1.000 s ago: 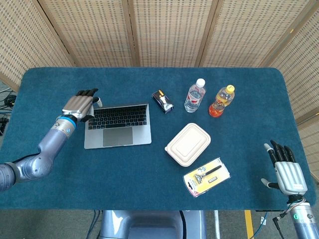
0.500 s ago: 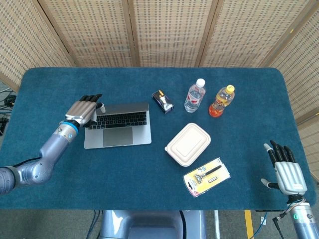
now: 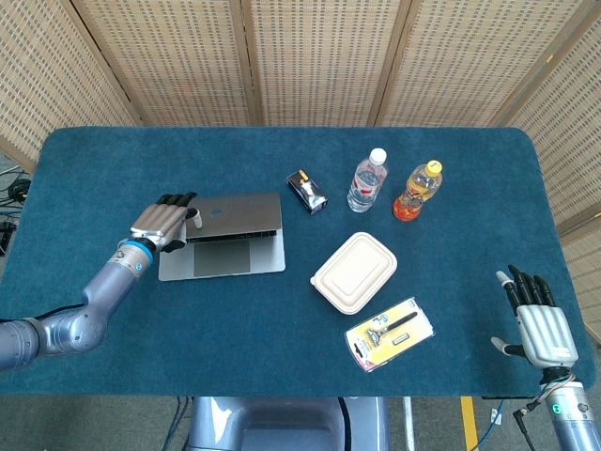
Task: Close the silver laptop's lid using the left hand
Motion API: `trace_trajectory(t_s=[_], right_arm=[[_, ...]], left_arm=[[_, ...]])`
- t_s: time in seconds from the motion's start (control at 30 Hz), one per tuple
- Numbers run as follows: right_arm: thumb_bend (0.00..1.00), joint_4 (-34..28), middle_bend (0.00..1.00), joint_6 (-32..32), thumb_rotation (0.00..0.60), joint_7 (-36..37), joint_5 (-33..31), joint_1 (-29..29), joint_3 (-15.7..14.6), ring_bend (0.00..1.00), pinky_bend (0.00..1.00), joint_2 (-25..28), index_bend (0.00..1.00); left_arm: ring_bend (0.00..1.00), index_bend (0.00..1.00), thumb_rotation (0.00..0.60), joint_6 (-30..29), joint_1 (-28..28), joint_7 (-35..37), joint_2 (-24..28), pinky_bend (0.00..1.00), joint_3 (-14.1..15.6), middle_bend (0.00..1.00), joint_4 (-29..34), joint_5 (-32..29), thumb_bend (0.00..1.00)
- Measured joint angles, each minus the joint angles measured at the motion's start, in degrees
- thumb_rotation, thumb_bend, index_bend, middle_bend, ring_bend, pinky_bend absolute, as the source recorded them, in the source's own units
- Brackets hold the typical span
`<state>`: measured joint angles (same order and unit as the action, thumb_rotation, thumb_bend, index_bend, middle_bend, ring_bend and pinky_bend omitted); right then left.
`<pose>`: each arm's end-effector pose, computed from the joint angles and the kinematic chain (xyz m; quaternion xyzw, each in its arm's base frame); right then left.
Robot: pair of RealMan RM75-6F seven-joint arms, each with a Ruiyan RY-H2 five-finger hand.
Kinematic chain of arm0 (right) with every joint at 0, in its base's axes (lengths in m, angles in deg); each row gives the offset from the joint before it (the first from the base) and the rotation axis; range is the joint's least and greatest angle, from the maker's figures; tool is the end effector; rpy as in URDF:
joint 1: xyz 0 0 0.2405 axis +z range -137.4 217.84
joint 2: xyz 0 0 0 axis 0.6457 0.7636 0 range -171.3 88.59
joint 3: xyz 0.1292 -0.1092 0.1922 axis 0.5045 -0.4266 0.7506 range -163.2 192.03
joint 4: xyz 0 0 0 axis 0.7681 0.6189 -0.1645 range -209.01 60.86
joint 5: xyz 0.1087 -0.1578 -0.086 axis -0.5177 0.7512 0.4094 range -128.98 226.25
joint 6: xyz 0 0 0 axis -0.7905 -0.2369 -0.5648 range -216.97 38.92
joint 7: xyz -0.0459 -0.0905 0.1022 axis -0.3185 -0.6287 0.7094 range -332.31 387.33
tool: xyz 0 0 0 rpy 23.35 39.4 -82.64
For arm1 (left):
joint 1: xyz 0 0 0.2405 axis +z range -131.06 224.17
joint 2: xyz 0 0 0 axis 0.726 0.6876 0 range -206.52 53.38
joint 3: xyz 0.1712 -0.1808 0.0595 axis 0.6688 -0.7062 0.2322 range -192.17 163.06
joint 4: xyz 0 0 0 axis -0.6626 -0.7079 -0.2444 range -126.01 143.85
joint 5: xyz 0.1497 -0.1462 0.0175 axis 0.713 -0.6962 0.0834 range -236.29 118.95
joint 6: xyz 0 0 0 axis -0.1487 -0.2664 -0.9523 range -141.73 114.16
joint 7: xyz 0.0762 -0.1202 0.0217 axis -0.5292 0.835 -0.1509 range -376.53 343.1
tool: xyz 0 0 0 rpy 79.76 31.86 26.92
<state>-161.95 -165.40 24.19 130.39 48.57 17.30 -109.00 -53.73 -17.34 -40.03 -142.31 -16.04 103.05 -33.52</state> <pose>-0.3278 -0.2003 0.1308 0.6240 -0.4080 0.3288 0.5797 -0.1428 0.3997 0.0747 -0.7360 -0.4636 -0.2172 0.4430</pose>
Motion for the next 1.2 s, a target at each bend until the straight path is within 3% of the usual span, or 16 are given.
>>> trace_trajectory(t_s=[1.2], right_arm=[[0.03,0.03,0.00,0.08,0.600,0.61,-0.35,-0.06,0.11,0.00,0.00,0.23,0.00]], left_arm=[[0.00,0.34,0.600,-2.60,-2.37,-4.85,-9.16,0.00,3.92,0.01,-1.35,-1.79,1.00]])
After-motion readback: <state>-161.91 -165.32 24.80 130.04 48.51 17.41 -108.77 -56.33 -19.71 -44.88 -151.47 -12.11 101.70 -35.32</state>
